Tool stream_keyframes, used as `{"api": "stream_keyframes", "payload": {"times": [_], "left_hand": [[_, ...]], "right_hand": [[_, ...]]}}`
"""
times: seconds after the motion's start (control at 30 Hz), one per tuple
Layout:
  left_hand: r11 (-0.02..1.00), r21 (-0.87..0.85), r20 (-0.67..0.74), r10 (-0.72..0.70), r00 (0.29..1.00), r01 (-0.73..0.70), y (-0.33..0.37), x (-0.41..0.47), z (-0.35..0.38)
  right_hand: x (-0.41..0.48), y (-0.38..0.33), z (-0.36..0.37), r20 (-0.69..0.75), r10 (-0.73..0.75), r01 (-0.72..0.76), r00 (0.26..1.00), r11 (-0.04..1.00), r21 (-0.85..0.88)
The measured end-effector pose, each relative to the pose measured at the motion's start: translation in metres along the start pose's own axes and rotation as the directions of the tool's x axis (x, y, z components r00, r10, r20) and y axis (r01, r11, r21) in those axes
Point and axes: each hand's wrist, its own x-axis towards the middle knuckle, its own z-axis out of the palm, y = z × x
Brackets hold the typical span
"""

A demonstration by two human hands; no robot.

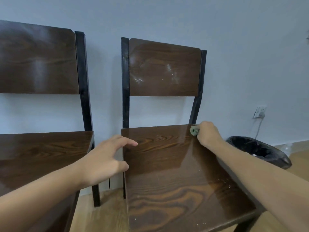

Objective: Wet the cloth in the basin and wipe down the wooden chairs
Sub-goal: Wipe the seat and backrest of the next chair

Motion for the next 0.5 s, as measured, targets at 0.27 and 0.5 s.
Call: {"api": "stream_keyframes", "payload": {"times": [0.27, 0.5], "left_hand": [[0.999, -0.014, 0.023, -0.032, 0.999, 0.032, -0.006, 0.022, 0.001], [0.998, -0.052, 0.001, -0.031, 1.0, 0.031, 0.008, 0.005, -0.003]], "right_hand": [[-0.007, -0.071, 0.034, 0.179, -0.396, 0.369, 0.901, 0.915, 0.164], [-0.155, -0.058, -0.028, 0.212, -0.635, 0.591, 0.742, 0.77, 0.239]]}}
